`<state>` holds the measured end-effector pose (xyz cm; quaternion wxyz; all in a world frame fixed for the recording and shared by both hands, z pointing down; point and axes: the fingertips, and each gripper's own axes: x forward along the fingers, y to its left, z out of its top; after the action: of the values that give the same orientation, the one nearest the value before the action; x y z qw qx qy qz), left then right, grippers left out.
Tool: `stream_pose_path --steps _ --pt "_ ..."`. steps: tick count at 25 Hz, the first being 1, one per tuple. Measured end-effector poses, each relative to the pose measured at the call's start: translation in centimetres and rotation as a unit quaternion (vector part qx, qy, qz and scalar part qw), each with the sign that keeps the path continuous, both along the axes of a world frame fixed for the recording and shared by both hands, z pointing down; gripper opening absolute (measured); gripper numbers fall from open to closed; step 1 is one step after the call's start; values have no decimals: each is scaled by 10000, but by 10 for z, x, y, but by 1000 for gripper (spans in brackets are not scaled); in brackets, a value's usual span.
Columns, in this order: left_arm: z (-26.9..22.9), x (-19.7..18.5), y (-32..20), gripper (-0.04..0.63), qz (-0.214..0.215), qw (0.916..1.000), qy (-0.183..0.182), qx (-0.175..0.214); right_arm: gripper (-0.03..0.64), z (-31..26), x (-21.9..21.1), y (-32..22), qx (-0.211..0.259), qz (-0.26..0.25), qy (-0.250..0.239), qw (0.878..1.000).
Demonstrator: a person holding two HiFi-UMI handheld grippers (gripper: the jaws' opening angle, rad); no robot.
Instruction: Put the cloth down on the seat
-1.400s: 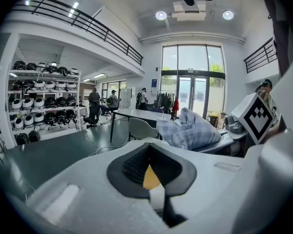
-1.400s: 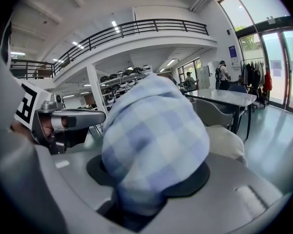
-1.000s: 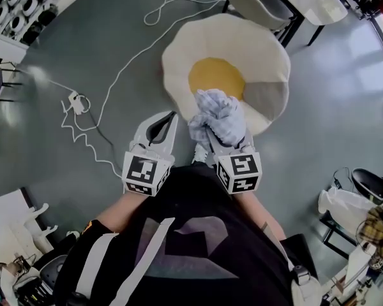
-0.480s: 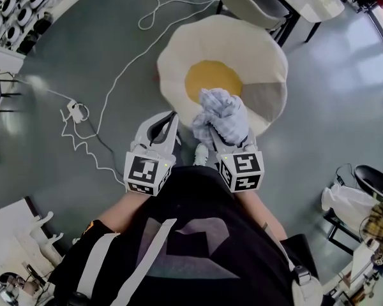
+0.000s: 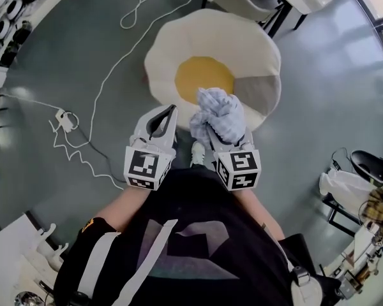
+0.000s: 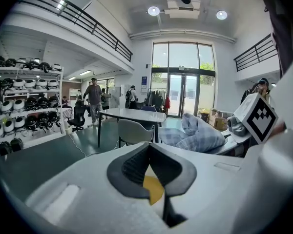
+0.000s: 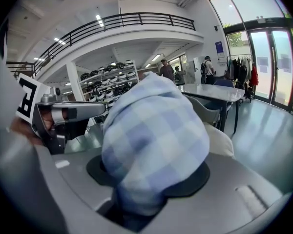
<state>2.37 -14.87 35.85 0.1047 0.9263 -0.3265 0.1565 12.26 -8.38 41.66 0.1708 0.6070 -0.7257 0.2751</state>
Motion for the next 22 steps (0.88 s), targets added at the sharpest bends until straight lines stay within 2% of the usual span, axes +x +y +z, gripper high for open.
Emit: stream_pose_path --steps 8,22 --pt "34 12 -48 3 207 9995 -115 -218 235 31 15 -44 -300 265 29 9992" --pt "129 45 -118 3 465 9962 -353 -645 236 120 55 -109 -848 665 128 9941"
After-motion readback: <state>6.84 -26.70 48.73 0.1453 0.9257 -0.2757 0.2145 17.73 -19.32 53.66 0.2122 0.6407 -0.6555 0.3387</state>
